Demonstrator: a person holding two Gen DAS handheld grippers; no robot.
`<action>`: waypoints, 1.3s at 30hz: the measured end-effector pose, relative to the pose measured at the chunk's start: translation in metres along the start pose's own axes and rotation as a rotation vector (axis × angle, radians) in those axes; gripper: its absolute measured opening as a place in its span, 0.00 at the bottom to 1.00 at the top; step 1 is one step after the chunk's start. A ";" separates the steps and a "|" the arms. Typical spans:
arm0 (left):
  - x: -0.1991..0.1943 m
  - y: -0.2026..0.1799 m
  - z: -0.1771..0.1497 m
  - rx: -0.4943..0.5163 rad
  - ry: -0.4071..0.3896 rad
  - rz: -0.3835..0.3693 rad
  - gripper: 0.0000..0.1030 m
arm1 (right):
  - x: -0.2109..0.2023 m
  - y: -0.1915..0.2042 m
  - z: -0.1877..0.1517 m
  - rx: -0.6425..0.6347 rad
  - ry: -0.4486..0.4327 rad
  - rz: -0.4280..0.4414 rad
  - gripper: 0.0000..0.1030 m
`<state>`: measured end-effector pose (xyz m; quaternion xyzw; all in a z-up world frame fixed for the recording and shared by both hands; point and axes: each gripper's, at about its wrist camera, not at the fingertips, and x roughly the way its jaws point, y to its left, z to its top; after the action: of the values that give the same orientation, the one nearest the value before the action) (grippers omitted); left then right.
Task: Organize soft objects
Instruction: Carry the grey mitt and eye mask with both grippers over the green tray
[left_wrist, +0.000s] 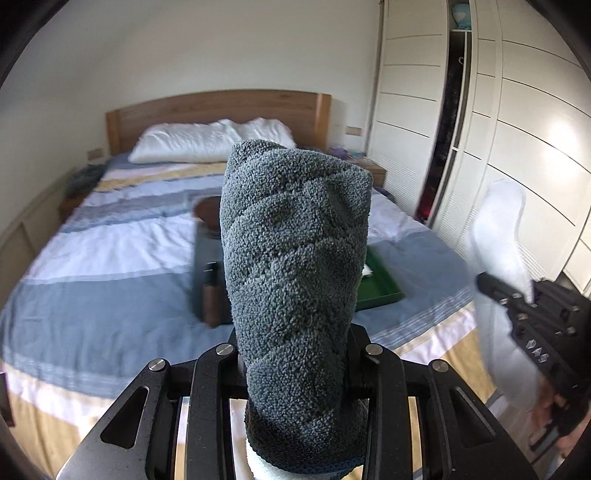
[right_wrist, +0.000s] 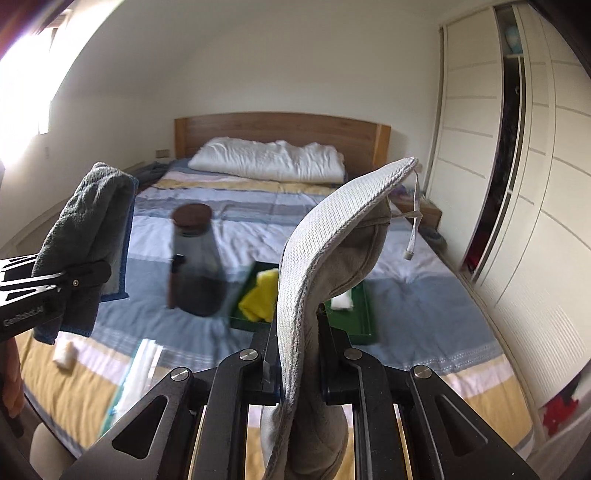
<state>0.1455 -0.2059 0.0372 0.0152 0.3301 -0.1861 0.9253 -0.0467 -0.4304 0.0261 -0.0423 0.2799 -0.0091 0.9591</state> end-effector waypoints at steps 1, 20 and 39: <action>0.014 -0.003 0.006 -0.004 0.011 -0.019 0.27 | 0.011 -0.002 0.002 0.003 0.009 0.003 0.12; 0.283 -0.060 0.050 -0.156 0.317 -0.080 0.27 | 0.262 -0.073 0.071 -0.035 0.215 0.089 0.12; 0.355 -0.055 0.024 -0.224 0.400 0.037 0.28 | 0.441 -0.080 0.081 -0.074 0.370 0.205 0.12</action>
<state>0.3937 -0.3798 -0.1581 -0.0451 0.5253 -0.1247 0.8405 0.3694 -0.5221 -0.1350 -0.0462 0.4542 0.0910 0.8850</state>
